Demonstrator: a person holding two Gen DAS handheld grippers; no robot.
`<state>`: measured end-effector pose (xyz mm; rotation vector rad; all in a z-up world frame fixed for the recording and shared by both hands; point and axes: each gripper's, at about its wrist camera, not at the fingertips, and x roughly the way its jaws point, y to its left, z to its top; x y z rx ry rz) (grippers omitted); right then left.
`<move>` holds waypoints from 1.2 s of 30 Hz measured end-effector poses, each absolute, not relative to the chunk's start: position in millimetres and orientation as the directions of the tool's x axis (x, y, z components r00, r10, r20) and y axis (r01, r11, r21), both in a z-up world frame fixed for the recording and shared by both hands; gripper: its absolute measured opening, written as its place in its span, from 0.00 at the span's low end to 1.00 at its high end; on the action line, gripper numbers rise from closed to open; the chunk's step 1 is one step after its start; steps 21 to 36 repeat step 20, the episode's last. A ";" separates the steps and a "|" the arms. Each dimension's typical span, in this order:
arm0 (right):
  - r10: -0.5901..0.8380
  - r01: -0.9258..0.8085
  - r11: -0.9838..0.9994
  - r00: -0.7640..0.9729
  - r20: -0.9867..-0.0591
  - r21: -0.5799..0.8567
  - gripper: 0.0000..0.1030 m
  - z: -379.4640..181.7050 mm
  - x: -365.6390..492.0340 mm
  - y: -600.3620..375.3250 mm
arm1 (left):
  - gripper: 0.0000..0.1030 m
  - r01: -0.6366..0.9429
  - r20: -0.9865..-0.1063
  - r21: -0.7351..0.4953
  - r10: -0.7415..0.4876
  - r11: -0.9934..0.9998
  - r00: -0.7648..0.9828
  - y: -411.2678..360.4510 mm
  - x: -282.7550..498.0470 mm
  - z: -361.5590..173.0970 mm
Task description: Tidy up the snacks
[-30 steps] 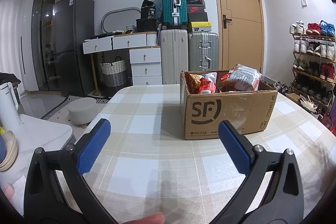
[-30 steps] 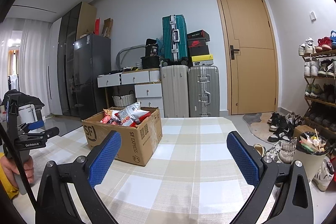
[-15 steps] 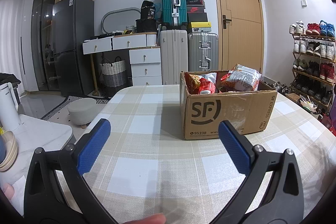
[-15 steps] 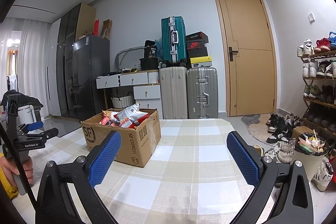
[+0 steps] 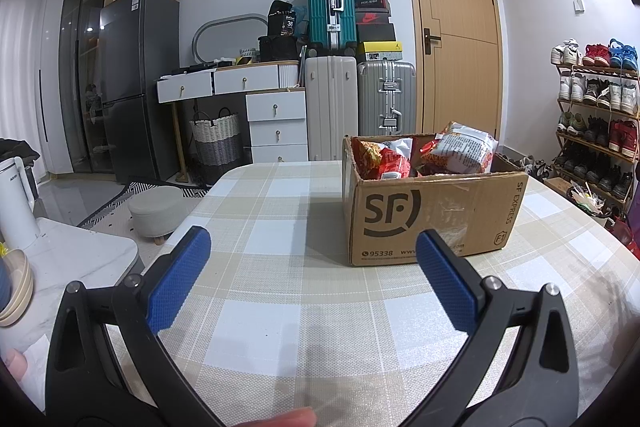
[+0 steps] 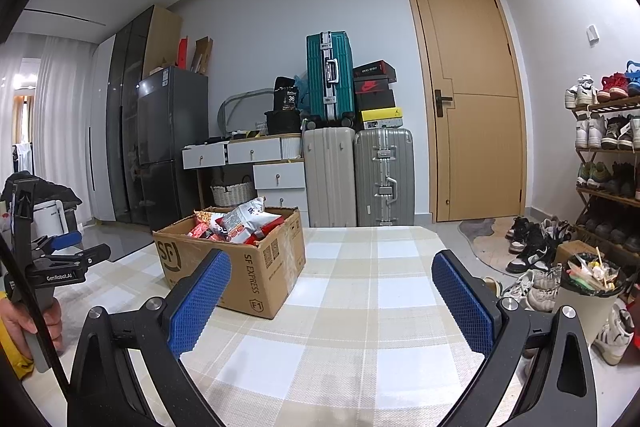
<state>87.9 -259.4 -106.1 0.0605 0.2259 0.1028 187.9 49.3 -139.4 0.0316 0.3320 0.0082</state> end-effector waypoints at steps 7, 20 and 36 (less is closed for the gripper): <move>0.112 -0.099 0.993 0.969 -0.220 0.071 0.99 -105.5 87.9 -258.8 | 1.00 -0.003 -0.326 0.032 0.014 0.999 0.945 49.5 188.5 -140.2; 0.114 -0.100 0.992 0.969 -0.220 0.072 0.99 -106.1 87.8 -259.2 | 1.00 0.002 -0.322 0.030 0.008 1.000 0.947 49.9 186.1 -138.6; 0.114 -0.100 0.992 0.969 -0.220 0.072 0.99 -106.1 87.8 -259.2 | 1.00 0.002 -0.322 0.030 0.008 1.000 0.947 49.9 186.1 -138.6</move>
